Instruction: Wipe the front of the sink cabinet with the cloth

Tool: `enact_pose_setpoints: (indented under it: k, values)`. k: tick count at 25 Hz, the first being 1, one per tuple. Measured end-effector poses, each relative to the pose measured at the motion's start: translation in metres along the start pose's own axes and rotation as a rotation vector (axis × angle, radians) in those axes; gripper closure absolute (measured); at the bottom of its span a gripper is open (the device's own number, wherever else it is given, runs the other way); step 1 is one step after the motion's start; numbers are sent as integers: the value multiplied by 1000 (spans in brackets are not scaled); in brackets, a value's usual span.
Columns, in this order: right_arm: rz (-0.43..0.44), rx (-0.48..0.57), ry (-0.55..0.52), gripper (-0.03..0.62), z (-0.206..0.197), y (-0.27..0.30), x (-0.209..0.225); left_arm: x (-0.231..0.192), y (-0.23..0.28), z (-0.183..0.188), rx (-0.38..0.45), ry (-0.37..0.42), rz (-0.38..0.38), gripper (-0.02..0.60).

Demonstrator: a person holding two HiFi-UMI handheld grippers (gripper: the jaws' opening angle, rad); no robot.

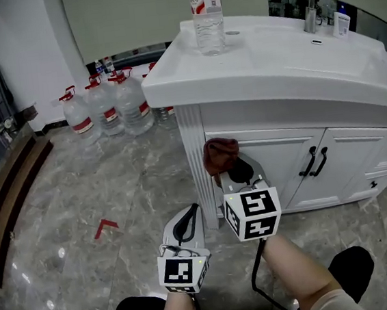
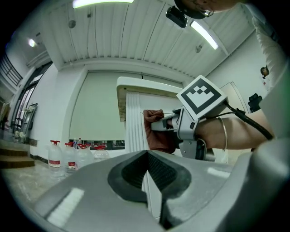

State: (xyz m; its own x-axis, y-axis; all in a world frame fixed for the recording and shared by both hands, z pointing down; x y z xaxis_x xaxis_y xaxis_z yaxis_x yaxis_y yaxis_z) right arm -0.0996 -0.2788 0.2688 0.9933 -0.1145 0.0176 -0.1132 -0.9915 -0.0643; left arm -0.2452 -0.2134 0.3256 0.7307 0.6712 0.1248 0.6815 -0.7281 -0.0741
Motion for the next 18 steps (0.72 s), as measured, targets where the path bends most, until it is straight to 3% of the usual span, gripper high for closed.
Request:
enact_pose_setpoints:
  k: [7,18]
  values:
    - [-67,-18,13,511,6,-20,54,30,11,-25,-12,-48,-33,581]
    - [-240,-36,55,513,7,-60,146,77,30,-24,-4,-13,-128,581]
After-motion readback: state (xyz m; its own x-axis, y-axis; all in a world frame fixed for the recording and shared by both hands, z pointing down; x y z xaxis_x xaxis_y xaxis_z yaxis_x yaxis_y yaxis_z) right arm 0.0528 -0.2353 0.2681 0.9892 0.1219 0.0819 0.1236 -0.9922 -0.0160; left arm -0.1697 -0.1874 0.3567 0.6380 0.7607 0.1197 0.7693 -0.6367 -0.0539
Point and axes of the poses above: the fingertips, and each gripper's own axes: y forward along the fingers, x to its right, z out of its top, the point moved 7 cm from there along -y, backward along the fingers, and after that the axes turned 8 degrees about -z, right-handed, at the moved point
